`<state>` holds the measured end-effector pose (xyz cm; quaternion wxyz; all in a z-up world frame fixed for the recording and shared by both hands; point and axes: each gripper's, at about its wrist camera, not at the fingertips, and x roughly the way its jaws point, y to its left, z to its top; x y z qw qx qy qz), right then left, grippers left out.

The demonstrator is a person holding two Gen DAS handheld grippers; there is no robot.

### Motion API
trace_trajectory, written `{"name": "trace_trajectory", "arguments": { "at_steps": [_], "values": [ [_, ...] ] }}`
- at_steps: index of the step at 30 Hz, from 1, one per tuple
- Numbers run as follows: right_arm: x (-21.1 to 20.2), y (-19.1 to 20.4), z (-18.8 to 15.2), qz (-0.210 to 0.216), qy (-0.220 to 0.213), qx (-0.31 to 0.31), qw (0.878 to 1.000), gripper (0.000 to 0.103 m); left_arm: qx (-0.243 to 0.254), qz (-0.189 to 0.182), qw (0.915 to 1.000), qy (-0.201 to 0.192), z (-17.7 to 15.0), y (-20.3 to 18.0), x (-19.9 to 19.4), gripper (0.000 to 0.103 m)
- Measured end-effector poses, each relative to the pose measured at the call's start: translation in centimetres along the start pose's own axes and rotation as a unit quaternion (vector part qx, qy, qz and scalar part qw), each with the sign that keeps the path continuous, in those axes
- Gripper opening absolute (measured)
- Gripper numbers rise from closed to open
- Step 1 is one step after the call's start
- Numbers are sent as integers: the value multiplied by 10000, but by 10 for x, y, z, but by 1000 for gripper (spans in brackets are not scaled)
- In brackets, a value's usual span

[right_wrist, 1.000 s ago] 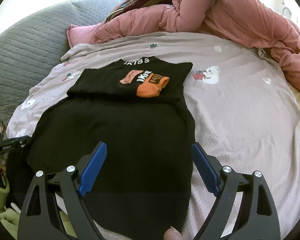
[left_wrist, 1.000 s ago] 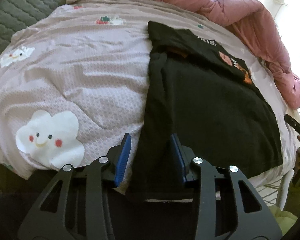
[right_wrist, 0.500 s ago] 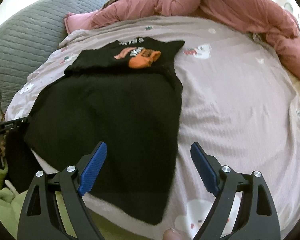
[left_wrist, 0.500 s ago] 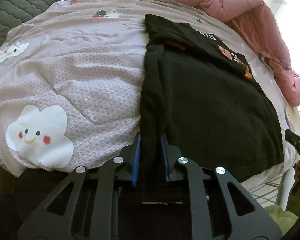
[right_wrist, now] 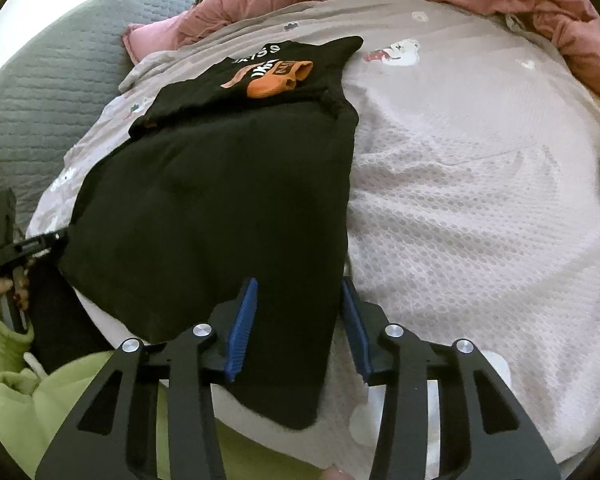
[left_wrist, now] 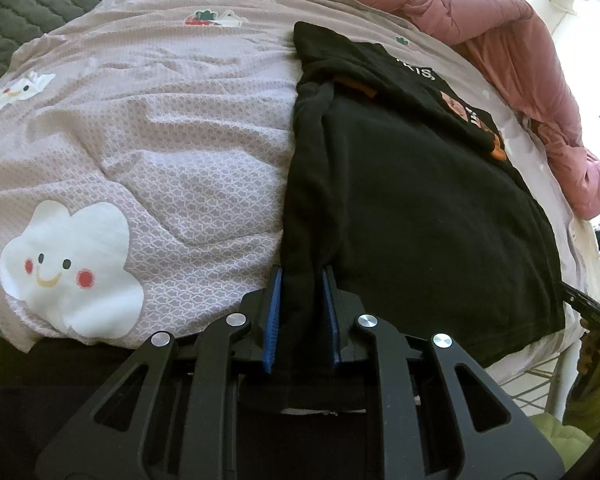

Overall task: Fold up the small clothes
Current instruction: 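Grasp the black shirt hem with the left tool while the right tool grasps the hem, then lift the hem with both tools and fold it over toward the collar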

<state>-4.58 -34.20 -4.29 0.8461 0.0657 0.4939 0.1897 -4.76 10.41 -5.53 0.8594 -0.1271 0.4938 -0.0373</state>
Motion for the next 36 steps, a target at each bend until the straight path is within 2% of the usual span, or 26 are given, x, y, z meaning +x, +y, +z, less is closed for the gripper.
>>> {"name": "trace_trajectory", "arguments": {
  "at_steps": [4,6,7,14,20,24,28,36],
  "values": [
    [4,-1,5,53,-50,0,10000,21,5,13,10000,-24,1,-1,1,12],
    [0,0,8,86,-133,-46,9999,10,49,39,10000,-42,0,-2,-1,6],
    [-3,0,9,116,-188,-75,9997,9,107,70,9999,-77,2,-5,-4,4],
    [-34,8,25,233,-771,-393,9960,8,62,-165,9985,-514,16,-3,-36,4],
    [-44,16,49,295,-1193,-511,9911,7,-45,-267,9960,-851,44,-4,-55,4],
    [-48,18,68,312,-1478,-501,9872,7,-261,-422,9941,-968,67,-5,-55,4],
    [-49,15,89,310,-1716,-402,9839,7,-321,-423,9931,-1049,90,-5,-52,4],
    [-38,0,135,220,-1980,-86,9799,7,-567,-530,9898,-1193,140,-7,-39,4]
  ]
}}
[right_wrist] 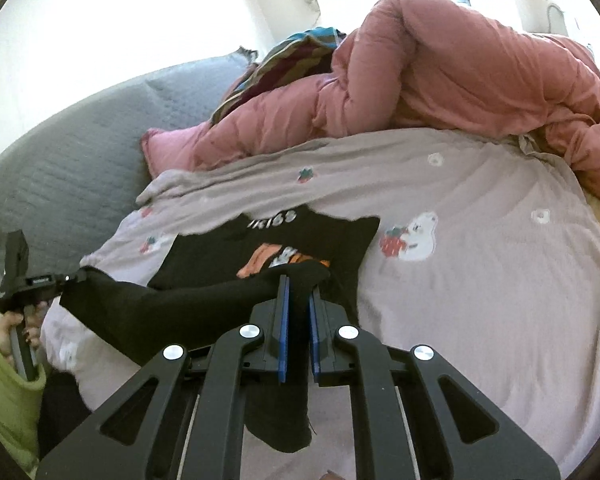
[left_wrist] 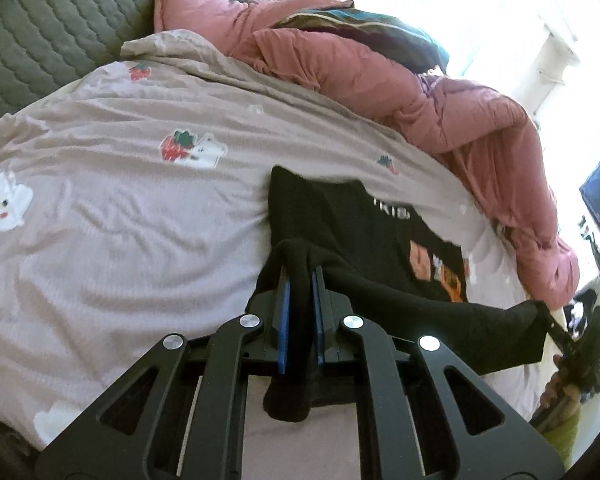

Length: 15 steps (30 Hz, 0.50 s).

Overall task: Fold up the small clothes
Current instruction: 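Lift the hem with both tools and fold it over toward the collar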

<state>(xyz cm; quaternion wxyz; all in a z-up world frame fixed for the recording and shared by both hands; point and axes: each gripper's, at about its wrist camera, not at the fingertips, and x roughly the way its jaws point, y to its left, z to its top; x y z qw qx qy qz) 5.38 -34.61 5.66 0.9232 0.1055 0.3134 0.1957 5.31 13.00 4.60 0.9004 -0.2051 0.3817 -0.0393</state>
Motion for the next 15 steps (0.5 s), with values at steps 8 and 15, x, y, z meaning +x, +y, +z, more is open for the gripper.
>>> {"name": "trace_trajectory", "arguments": {
  "at_steps": [8,15],
  "values": [
    [47,-16,25,-267,60,200,9994,7,-87,167,9998,52,34,0,47,4],
    [88,-29,29,-498,324,363,9976,8,-272,230,9991,220,43,13,88,4]
  ]
}}
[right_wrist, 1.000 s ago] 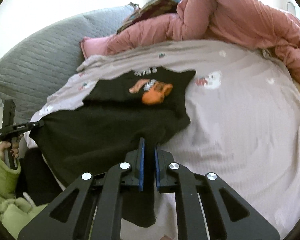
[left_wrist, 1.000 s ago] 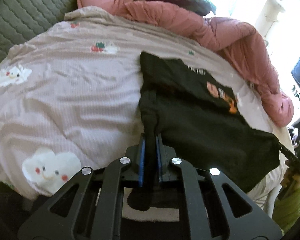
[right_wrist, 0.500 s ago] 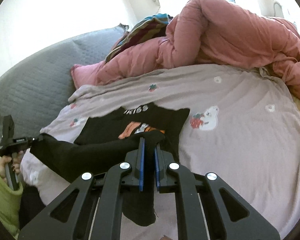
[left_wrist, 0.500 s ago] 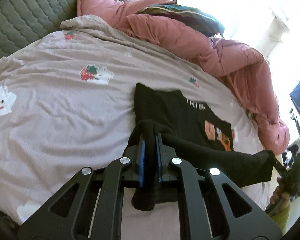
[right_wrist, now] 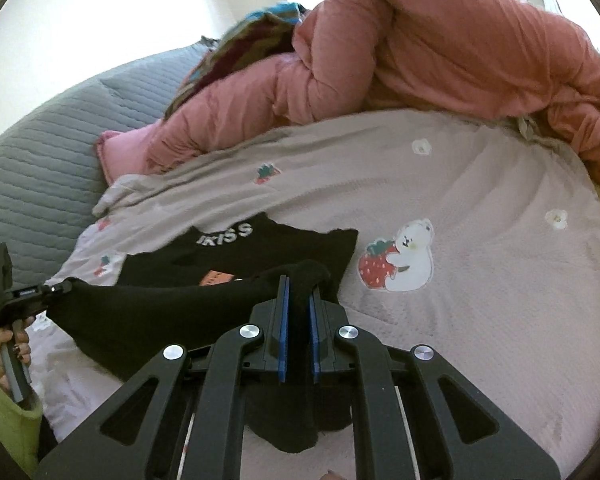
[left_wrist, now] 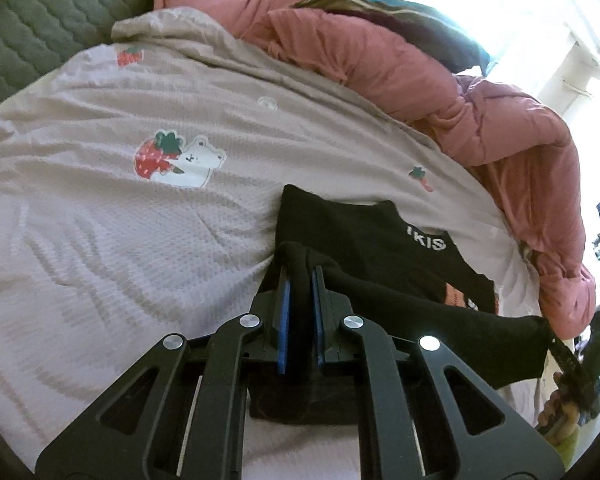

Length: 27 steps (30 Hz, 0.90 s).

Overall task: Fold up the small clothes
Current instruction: 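Lift the hem with both tools and fold it over toward the collar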

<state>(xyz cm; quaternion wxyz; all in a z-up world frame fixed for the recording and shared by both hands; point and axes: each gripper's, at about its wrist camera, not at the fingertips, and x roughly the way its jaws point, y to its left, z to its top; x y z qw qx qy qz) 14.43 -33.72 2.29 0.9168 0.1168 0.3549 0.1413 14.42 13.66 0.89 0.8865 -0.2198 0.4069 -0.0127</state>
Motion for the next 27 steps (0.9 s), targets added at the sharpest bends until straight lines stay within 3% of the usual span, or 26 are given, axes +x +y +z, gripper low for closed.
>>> {"name": "trace_trajectory", "arguments": {
  "at_steps": [6,8,10,11,12,20,27],
  "values": [
    [30,-8,-5,-216,266,166,9993,9,-35,-42,10000,-4,-3,10,19,6],
    [37,-8,-8,-266,338,213,9988,11,-30,-93,9999,-31,-4,13,20,11],
    [38,-8,-9,-256,358,257,9987,19,-107,-235,9996,-99,-6,17,16,25],
    [37,-8,-10,-265,344,262,9987,34,-160,-311,9993,-133,-7,20,12,34],
    [35,-7,-10,-277,324,263,9987,46,-188,-346,9991,-158,-8,21,9,36],
    [0,0,-26,-222,172,208,9994,55,50,-453,9981,-414,-29,13,-24,41],
    [-17,9,-51,-148,389,29,9991,55,178,-320,9991,-208,-52,11,-22,42]
  ]
}}
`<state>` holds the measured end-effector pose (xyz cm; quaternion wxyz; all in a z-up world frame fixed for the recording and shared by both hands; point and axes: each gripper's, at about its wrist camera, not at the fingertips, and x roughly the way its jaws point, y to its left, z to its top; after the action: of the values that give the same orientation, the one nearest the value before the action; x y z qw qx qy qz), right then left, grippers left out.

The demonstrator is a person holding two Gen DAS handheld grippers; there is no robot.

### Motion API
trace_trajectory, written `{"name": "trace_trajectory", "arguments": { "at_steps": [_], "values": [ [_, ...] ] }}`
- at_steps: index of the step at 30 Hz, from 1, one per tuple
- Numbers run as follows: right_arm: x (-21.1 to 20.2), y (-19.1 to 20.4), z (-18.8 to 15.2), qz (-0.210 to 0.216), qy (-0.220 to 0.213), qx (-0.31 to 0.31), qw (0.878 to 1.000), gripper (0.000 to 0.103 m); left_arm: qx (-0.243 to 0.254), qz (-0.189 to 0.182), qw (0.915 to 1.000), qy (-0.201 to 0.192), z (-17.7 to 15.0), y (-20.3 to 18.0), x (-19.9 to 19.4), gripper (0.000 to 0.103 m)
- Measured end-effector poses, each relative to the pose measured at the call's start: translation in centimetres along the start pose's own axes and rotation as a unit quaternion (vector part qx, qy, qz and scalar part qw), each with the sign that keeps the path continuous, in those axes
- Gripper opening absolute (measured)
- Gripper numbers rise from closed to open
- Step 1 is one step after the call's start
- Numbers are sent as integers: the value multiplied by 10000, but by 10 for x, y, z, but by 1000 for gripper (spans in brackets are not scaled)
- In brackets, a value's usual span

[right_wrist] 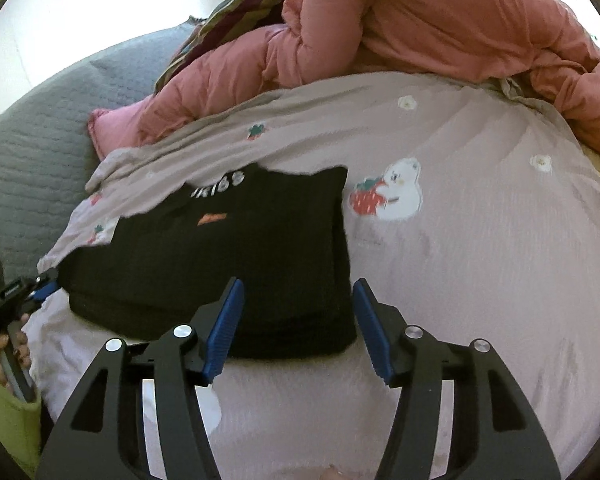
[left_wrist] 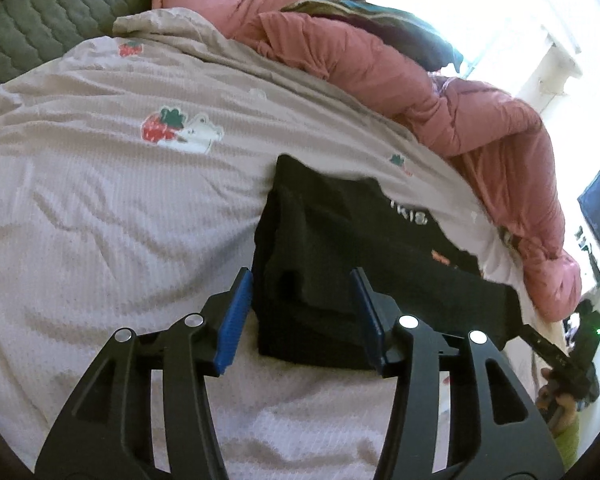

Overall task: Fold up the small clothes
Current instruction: 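Lift the hem with both tools and fold it over toward the collar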

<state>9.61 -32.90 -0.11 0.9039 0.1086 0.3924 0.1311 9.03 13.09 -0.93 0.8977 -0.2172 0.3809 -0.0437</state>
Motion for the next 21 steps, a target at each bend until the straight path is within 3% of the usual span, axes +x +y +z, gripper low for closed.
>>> {"name": "trace_trajectory", "arguments": {
  "at_steps": [4,5,7,9,10,12,21],
  "values": [
    [5,4,-5,26,49,-54,10000,55,102,130,9999,19,0,-4,5,41],
    [6,3,-4,26,59,-38,10000,55,136,164,9998,35,0,-6,7,35],
    [12,2,-2,80,96,10,9999,44,172,239,9996,50,1,-9,10,22],
    [20,0,0,56,147,73,9998,20,234,331,9991,105,4,-11,16,6],
    [23,-1,2,83,155,141,9997,17,238,371,9989,128,5,-12,18,2],
    [27,-3,6,150,167,238,9995,10,212,372,9989,172,8,-12,22,2],
    [27,2,53,345,-285,142,9989,9,-130,53,9999,-15,50,-19,28,1]
  ]
}}
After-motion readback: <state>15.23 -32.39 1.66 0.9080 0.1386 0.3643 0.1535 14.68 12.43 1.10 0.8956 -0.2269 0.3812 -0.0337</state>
